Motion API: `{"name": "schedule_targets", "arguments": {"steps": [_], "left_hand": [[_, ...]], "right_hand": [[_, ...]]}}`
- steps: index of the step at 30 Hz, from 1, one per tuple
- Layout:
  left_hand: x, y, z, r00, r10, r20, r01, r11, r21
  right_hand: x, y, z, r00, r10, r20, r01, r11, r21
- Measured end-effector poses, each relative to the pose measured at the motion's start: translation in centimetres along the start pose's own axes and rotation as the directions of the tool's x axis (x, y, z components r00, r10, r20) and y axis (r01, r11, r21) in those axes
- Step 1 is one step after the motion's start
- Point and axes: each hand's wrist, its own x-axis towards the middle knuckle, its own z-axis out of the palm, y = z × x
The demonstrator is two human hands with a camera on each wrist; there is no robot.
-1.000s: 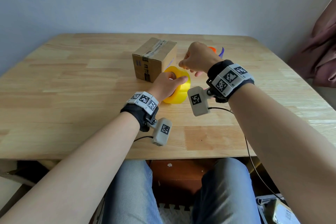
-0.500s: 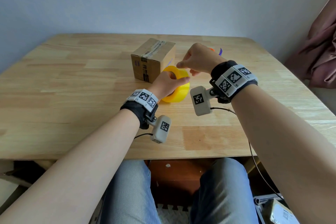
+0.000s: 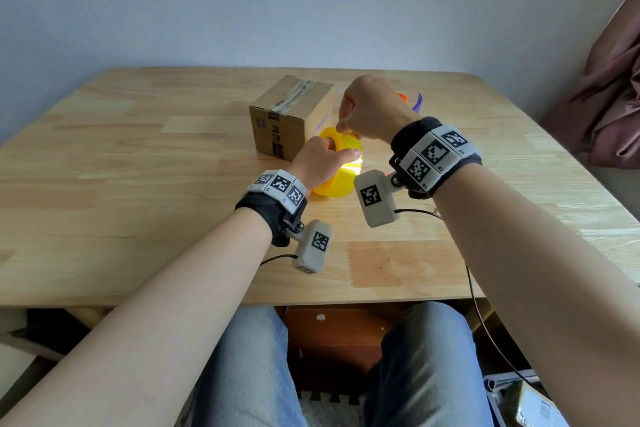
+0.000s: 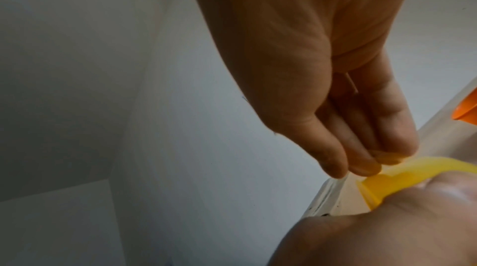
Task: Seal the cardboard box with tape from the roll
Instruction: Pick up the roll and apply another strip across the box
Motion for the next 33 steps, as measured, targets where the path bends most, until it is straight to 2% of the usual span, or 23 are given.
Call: {"name": "schedule_targets", "arguments": {"steps": [7, 13, 18, 28, 33], "left_hand": [[0.4, 0.1, -0.2, 0.999, -0.036, -0.015, 0.035, 0.997, -0.065], [0.4, -0.2, -0.6, 0.994, -0.106, -0.017, 0.102, 0.981, -0.165], [0.0, -0.3, -0.9, 0.977, -0.185, 0.102, 0.208, 0.925, -0.317], [-0.9, 0.4, -1.6, 0.973, -0.167, 0.157, 0.217, 0.894, -0.393], [-0.5, 0.1, -1.0, 0.975, -0.199, 0.101, 0.223, 0.887, -0.405]], "right_hand": [[-0.6, -0.8, -0.7, 0.995, -0.095, 0.014, 0.094, 0.995, 0.027], [-1.0, -0.6, -0.8, 0.994, -0.099, -0.039, 0.103, 0.985, 0.139], [-1.0, -0.5, -1.0, 0.99, -0.118, -0.072, 0.131, 0.965, 0.226], [-0.7, 0.6, -0.7, 0.979, -0.158, -0.128, 0.195, 0.91, 0.366], [-0.6, 0.9, -0.5, 0.97, -0.193, -0.151, 0.238, 0.891, 0.386]]}}
